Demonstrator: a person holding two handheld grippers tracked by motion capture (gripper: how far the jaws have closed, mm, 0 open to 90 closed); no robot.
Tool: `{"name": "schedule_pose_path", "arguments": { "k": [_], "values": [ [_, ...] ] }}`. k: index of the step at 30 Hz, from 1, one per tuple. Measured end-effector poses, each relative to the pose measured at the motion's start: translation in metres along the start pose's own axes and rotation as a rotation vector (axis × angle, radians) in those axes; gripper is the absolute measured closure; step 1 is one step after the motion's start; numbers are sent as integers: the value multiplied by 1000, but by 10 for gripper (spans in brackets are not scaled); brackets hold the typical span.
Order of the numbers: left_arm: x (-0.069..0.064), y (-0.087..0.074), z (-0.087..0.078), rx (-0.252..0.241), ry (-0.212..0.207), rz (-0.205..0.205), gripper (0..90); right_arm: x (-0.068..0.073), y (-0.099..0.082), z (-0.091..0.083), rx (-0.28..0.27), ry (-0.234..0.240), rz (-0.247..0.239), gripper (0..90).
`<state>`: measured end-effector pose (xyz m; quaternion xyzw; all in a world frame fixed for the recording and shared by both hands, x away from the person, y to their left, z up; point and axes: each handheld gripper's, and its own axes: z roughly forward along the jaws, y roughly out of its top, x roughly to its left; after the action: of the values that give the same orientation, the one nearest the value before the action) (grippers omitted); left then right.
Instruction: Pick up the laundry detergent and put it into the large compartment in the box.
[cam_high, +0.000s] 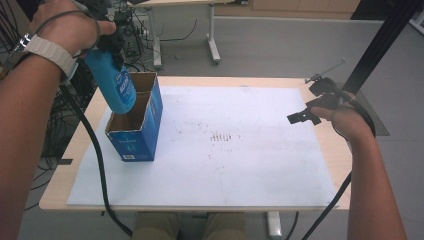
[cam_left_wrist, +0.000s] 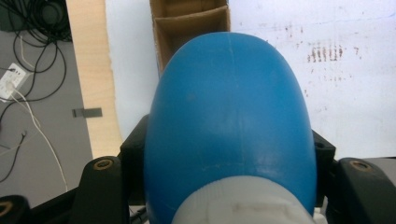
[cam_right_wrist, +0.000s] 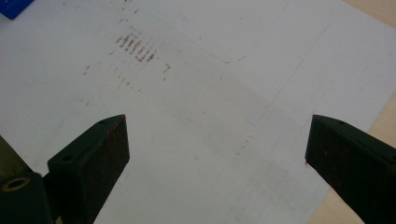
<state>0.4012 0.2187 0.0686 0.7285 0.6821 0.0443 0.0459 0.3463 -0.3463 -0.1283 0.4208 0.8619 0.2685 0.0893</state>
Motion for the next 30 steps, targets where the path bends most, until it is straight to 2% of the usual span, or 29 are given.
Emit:
{"name": "schedule_pose_path", "arguments": {
  "k": [5, 12, 19, 22, 30],
  "values": [
    [3, 3, 9, -16, 3, -6, 387, -2, 3, 3, 8, 3, 2, 62],
    [10, 11, 24, -3, -2, -11, 387, -5, 2, 5, 6, 2, 9, 61],
    [14, 10, 38, -19, 2, -19, 387, -7, 4, 9, 13, 4, 12, 62],
    [18, 13, 47, -4, -7, -21, 387, -7, 4, 11, 14, 6, 15, 61],
    [19, 13, 68, -14, -3, -21, 387, -8, 4, 19, 20, 15, 20, 61]
  ]
}}
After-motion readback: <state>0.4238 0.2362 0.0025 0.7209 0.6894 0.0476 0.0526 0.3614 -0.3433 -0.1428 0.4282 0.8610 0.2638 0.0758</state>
